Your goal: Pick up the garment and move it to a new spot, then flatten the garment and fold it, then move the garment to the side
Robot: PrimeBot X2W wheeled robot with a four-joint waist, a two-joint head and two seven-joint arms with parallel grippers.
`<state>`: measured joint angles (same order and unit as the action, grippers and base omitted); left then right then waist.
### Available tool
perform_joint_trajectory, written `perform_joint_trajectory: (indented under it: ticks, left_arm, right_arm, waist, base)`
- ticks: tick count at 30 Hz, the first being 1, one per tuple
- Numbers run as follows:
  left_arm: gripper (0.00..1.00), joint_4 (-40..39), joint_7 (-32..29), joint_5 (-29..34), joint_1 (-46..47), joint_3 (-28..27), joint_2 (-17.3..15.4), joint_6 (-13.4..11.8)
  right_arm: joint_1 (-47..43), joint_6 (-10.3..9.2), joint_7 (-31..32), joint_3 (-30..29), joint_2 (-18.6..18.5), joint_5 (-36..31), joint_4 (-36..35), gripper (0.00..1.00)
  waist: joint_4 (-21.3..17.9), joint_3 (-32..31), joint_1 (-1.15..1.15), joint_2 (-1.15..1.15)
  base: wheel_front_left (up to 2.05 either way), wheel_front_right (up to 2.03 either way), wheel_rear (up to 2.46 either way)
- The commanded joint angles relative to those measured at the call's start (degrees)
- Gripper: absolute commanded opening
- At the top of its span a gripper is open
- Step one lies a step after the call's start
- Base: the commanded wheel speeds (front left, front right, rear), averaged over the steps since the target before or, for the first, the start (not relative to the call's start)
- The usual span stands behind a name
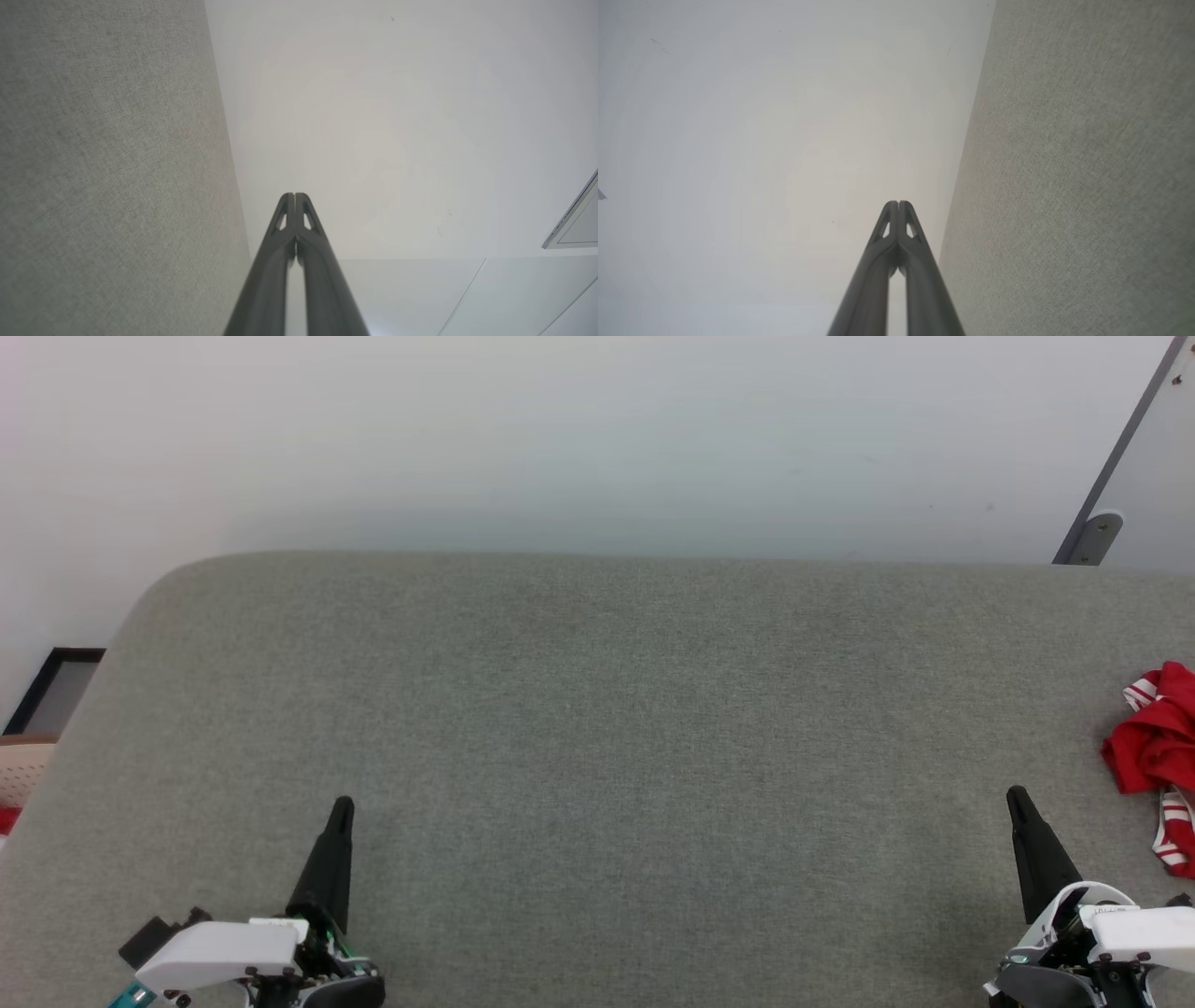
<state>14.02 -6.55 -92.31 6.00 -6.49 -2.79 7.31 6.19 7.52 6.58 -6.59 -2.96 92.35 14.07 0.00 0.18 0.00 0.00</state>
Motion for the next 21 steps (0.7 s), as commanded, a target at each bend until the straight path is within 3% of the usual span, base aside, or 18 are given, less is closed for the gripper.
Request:
perform_joint_trajectory:
  ticks: [1, 21]
  left_arm:
    - [0.00, 0.08, -0.20, -0.15, 0.57, -0.15, 0.03, 0.32]
    - [0.00, 0.07, -0.18, -0.17, 0.56, -0.14, 0.02, 0.32]
  right_arm:
    - [0.09, -0.06, 0.16, 0.00, 0.22, 0.11, -0.17, 0.00]
    - [0.08, -0.06, 0.15, 0.01, 0.22, 0.12, -0.17, 0.00]
  waist:
    - [0.00, 0.00, 0.00, 0.00]
    - [0.00, 0.00, 0.00, 0.00]
  base:
    - [0.00, 0.00, 0.00]
    - [0.00, 0.00, 0.00]
